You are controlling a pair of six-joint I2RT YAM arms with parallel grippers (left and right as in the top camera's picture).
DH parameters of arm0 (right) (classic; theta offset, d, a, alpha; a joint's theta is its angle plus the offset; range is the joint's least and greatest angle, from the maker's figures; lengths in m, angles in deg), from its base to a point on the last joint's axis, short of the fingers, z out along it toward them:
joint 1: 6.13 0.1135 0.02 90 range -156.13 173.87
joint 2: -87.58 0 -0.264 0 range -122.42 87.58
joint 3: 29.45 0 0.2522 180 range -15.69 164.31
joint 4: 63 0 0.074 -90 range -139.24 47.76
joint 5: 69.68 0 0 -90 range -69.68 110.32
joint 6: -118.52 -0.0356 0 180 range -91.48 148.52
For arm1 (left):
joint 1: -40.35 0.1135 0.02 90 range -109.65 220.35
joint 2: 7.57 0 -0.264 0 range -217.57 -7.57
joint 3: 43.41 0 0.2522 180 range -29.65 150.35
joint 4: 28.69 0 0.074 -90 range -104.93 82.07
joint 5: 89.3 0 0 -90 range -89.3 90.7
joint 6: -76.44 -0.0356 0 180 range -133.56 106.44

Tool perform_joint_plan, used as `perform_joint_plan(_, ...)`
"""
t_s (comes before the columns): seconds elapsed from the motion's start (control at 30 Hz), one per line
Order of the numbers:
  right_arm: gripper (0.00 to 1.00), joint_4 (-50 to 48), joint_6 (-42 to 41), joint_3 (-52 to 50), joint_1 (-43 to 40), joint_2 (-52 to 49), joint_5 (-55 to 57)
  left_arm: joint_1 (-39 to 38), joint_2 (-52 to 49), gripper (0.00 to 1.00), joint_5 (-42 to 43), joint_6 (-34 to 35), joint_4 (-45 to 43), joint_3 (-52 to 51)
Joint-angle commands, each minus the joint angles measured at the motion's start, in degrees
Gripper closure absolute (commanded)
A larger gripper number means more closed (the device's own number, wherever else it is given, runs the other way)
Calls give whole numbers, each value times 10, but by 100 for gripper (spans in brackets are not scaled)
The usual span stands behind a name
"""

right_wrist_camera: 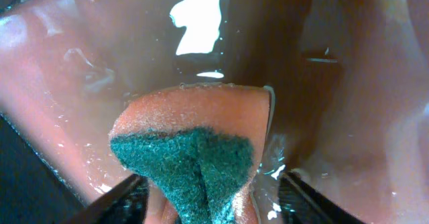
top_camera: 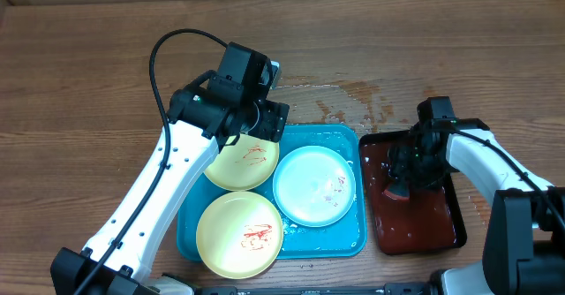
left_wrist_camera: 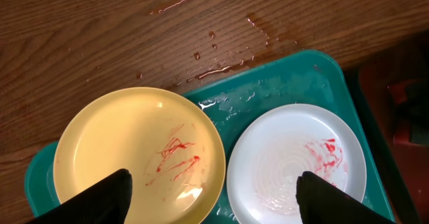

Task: Clean dirty plates on tray and stack at the side

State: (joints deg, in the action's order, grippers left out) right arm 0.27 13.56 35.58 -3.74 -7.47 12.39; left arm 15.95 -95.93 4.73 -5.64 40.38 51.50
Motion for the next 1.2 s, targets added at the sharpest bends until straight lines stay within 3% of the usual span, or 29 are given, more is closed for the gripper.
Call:
perform_joint_plan(0.0, 32, -4, -1, -2, 1, -4, 2, -4, -4, 20, 5, 0, 2, 10)
perform_joint_plan(0.03, 45, -5, -1, -2, 1, -4, 2, -4, -4, 20, 5, 0, 2, 10)
perform_joint_plan(0.07, 77, -7, -1, -3, 1, -4, 2, -4, -4, 22, 5, 0, 2, 10)
perform_joint_plan(0.1, 96, -9, -1, -3, 1, -4, 2, -4, -4, 25, 5, 0, 1, 10)
perform_joint_plan(0.27, 96, -21, -14, -3, 1, -4, 14, -4, -4, 50, 5, 0, 1, 10)
perform_joint_plan(0.4, 96, -19, -80, -3, 1, -4, 87, -4, -5, 96, 2, 0, 1, 10)
perform_joint_plan(0.73, 96, -14, -98, -15, 1, -5, 97, -4, -43, 96, 2, -2, 7, 10)
perform_joint_plan(0.87, 96, -14, -103, -28, 1, -5, 92, -4, -75, 79, 3, -2, 38, 10)
perform_joint_plan(0.97, 96, -14, -106, -35, 1, -5, 83, -4, -96, 74, 13, -2, 69, 10)
perform_joint_plan(1.07, 96, -13, -118, -43, 1, -5, 80, -4, -113, 80, 49, -2, 81, 10)
perform_joint_plan(1.17, 96, -16, -89, -40, 1, -4, 40, -4, -118, 77, 66, -2, 83, 10)
